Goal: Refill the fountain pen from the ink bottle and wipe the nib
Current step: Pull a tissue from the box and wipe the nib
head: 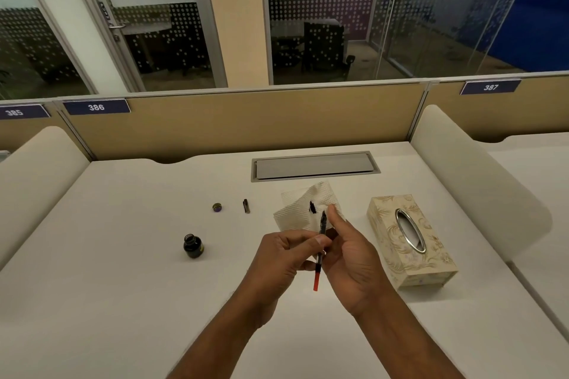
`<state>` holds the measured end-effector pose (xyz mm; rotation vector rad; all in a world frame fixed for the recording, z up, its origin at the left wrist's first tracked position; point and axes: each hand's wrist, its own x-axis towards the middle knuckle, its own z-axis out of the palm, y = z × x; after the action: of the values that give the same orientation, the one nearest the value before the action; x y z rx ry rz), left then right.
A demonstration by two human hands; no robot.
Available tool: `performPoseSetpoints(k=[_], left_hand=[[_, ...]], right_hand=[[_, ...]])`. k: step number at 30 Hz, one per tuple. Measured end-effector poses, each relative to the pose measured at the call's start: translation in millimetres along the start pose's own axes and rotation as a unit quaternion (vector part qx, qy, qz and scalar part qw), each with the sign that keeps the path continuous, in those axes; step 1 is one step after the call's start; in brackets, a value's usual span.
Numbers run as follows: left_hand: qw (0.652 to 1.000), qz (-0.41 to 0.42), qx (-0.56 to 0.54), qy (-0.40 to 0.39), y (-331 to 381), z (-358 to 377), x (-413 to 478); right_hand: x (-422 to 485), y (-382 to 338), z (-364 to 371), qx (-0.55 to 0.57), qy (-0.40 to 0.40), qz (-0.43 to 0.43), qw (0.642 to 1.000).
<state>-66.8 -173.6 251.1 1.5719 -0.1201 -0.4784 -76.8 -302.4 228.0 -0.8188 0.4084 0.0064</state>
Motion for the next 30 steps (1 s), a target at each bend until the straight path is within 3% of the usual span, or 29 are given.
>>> performPoseSetpoints(k=[14, 26, 30], left_hand=[[0.998, -0.030, -0.047, 0.026, 3, -1, 3], [0.998, -0.034, -0.030, 0.043, 2, -2, 4], [0.999, -0.032, -0.028, 0.034, 1, -2, 5]], right_hand=[[5, -18, -14, 0.053, -0.091, 0.089, 0.991], [8, -18, -18, -0.004, -0.101, 0.069, 0.993], [7, -18, -15, 0.028, -0.109, 0.080, 0.990]])
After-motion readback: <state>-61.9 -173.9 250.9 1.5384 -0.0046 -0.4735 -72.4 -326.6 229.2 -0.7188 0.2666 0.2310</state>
